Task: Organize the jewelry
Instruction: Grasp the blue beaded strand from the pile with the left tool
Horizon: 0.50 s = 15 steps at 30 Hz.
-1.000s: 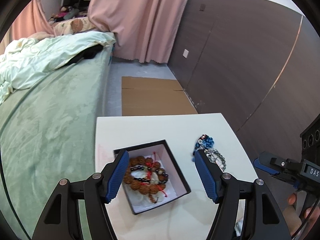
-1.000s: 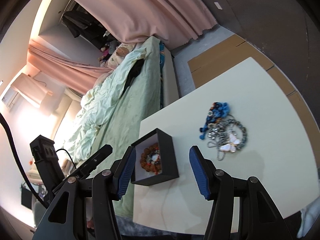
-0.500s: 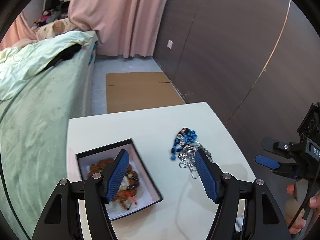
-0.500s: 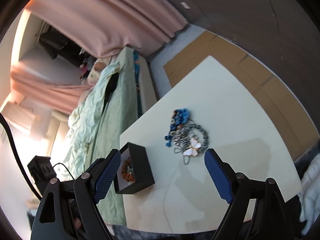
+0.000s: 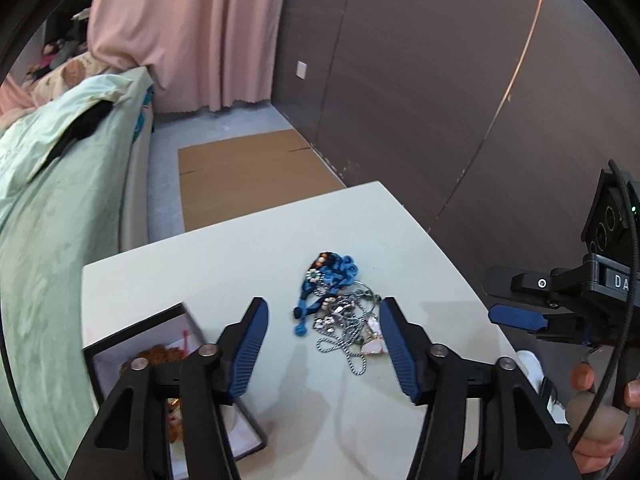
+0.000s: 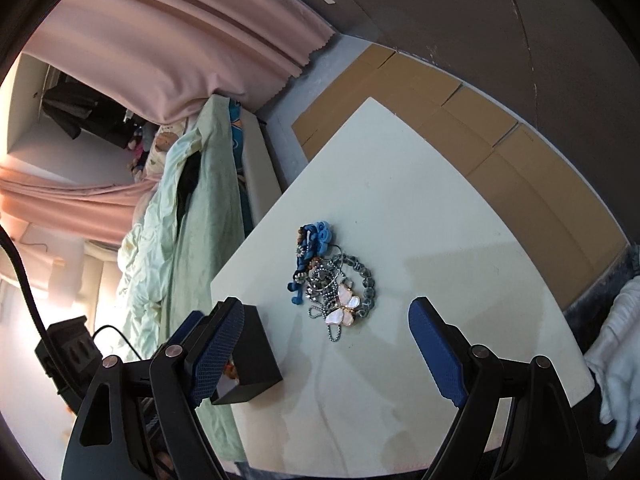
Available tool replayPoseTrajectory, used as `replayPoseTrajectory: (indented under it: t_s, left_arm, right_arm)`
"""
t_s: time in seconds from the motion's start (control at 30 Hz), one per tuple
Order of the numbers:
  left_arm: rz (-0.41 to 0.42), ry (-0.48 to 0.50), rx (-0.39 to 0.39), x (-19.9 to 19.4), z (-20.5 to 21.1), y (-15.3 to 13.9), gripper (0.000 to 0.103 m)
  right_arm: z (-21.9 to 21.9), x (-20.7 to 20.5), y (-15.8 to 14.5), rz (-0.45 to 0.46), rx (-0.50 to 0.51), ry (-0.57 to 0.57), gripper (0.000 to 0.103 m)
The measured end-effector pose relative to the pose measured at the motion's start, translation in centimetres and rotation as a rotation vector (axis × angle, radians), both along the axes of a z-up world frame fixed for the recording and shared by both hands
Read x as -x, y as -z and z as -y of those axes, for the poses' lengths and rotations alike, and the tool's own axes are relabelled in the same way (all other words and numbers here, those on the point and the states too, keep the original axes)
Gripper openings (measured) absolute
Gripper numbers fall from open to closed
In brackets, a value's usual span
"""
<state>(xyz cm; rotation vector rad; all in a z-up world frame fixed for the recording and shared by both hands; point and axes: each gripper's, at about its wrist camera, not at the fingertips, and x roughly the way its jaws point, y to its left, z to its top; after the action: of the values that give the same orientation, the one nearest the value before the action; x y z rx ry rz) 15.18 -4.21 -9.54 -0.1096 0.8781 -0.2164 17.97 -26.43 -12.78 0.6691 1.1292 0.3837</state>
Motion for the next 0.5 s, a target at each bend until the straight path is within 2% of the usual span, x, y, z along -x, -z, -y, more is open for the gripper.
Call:
replayPoseTrajectory:
  t_s: [0.1,0.33,0.43,0.5]
  left_arm:
    - [-0.012,0.032,-0.023,-1.0,1.1,0.6,0.049]
    - [-0.058,0.076,-0.056,-3.4,3.0,2.7,0.035]
    - [-0.075,0.090,-0.081,-4.1,3.6,3.7,0.033]
    - [-0.084,0.099,-0.095,-4.4,4.0,4.2,0.032]
  right_arm:
    - [0.2,-0.7,0.6,-0.021,-0.006,0.010,0.070]
    - [1.4,-2.3,1.8,-0.050,-0.051,0.039,0.059]
    - [1.2,-2.8,2.6,-0.061,-0.063,0.028,0.052]
    - [1.2,-3.1,3.2,-0.074,-0.084,0.020,0.051]
